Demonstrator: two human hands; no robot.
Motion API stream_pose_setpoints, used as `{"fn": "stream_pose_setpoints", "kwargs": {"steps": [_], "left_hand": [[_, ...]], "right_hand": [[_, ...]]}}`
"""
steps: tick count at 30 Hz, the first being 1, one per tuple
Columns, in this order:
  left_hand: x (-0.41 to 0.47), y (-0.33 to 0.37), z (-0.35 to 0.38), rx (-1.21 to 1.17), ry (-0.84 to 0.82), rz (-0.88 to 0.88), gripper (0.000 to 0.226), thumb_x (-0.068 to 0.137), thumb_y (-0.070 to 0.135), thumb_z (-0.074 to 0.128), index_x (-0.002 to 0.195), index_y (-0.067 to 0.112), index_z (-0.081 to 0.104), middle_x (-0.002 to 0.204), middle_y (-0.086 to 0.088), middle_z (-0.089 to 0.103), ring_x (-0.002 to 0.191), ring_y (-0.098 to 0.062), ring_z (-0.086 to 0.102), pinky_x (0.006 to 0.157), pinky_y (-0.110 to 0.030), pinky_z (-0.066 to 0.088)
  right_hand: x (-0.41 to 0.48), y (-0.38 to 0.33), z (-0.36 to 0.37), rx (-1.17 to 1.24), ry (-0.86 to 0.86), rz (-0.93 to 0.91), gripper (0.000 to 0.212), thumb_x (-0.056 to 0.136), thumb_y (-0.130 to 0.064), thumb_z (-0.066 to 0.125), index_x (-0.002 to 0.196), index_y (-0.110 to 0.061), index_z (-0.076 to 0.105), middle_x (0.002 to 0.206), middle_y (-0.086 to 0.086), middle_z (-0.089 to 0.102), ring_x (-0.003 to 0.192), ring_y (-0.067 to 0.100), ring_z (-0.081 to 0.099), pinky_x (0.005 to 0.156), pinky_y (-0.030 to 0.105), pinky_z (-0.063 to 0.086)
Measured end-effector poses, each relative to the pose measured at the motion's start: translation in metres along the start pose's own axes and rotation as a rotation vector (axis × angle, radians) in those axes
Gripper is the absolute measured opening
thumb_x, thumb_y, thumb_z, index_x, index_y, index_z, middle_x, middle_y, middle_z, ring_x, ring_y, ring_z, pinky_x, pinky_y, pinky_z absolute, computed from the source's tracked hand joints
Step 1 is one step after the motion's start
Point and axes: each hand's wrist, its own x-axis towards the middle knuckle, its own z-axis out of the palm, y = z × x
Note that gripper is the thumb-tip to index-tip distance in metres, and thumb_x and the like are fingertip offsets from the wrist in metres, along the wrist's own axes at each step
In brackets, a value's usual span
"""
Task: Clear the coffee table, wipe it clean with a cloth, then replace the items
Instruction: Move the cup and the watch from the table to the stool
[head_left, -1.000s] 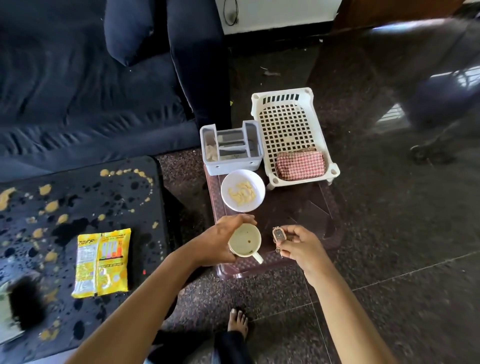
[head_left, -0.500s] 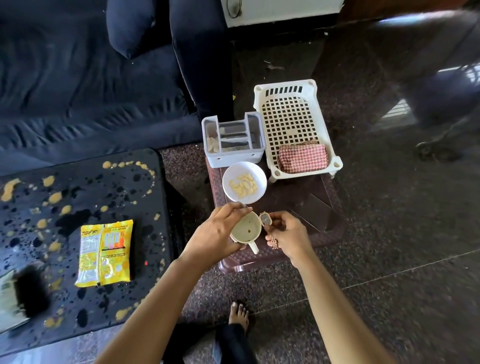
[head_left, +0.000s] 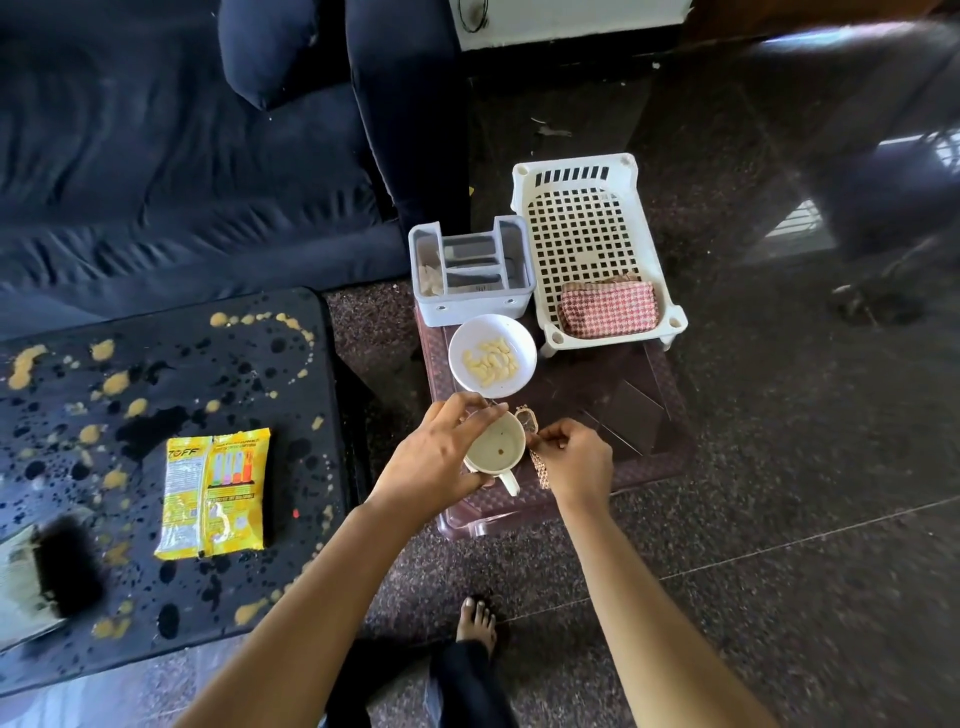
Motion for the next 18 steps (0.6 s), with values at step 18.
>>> {"fn": "stream_pose_setpoints", "kwargs": {"steps": [18], "left_hand": [[-0.116,-0.064,-0.079,-0.173,0.258,-0.436,0.071,0.083,0.030,0.070,0.145,0.025,0.036,0.133,0.003,0.049,0.123,-0.015,0.045,0.098,-0.025,0.038]], "right_hand": [[-0.101,-0.122,0.035,0.143,-0.025,-0.563,0.007,0.081,-0.010,0.070,0.085,-0.016,0.069,0.076,-0.005,0.069,0.068,0.014,0.061,0.070,0.024,0.048]]}}
